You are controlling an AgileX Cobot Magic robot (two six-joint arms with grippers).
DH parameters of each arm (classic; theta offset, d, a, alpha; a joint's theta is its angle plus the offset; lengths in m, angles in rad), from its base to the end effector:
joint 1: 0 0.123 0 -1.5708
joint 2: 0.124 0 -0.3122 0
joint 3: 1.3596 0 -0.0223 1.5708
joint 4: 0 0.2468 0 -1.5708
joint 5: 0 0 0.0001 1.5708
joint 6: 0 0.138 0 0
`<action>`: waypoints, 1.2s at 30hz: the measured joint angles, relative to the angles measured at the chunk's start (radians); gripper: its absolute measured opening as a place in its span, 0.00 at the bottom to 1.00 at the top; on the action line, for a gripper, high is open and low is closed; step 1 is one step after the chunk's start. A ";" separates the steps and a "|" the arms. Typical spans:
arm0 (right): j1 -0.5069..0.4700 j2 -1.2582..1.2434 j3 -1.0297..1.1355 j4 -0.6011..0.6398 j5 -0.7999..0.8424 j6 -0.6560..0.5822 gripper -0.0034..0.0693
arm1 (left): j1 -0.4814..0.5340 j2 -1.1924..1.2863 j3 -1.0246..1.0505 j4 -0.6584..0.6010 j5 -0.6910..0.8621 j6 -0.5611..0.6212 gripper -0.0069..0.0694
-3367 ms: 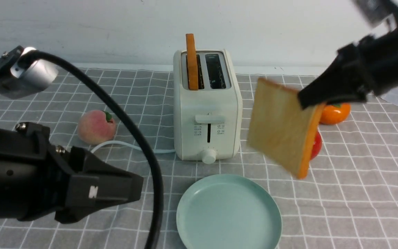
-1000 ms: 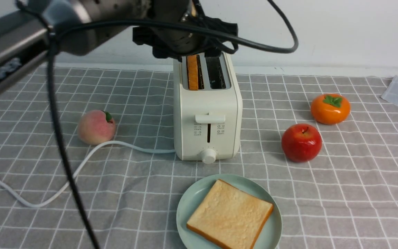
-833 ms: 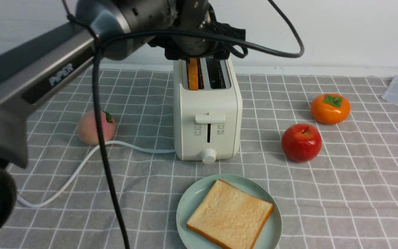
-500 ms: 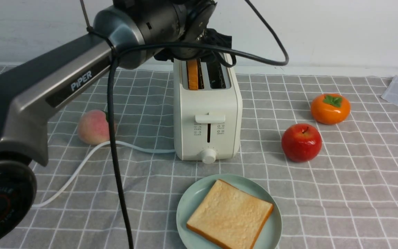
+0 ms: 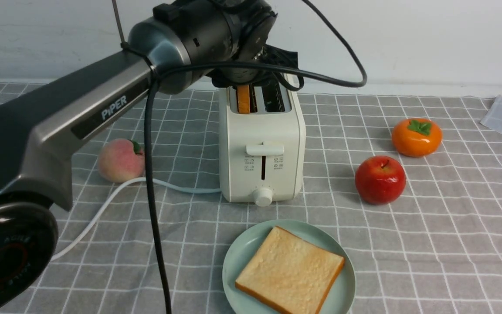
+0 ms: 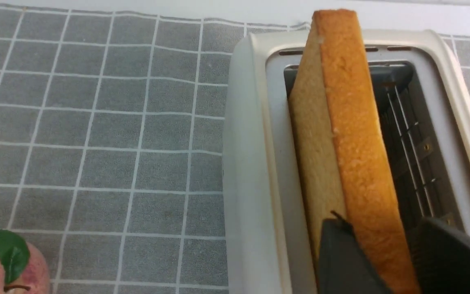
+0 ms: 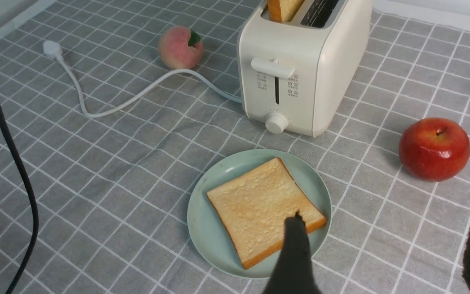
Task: Take toasted bread from bread machine on grey coffee table place on plate.
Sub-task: 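Reach for a toast slice standing in the toaster with the left gripper, then place the slice of bread on the plate with the left gripper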
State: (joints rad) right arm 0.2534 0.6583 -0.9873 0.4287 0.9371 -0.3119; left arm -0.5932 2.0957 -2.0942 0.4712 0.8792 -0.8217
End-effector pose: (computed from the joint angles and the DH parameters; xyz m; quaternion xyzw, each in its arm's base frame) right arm 0.0957 0.0726 0.4037 -0.2137 0.8184 0.1970 0.4957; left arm 0.4651 -0.2553 0.3282 -0.0334 0.9019 -0.0701 0.4248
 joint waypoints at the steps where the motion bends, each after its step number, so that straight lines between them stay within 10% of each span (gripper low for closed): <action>1: 0.000 0.000 0.000 -0.002 0.000 0.000 0.76 | 0.000 -0.005 0.000 -0.002 0.000 0.005 0.30; 4: 0.000 0.000 0.000 -0.018 0.000 0.000 0.76 | 0.000 -0.056 0.000 -0.004 0.000 0.038 0.13; 16: 0.000 0.000 0.000 -0.044 0.000 0.008 0.76 | 0.001 -0.443 -0.002 -0.110 0.331 0.286 0.13; 28: 0.000 0.000 0.000 -0.044 0.012 0.036 0.75 | 0.000 -0.498 0.494 -0.960 0.159 0.801 0.13; 36: 0.000 0.000 0.000 -0.044 0.024 0.037 0.75 | 0.000 -0.432 0.801 -1.127 -0.129 0.949 0.13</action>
State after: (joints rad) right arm 0.2534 0.6583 -0.9873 0.3843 0.9609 -0.2747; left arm -0.5934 1.6638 -1.2933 -0.6556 0.7501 0.1273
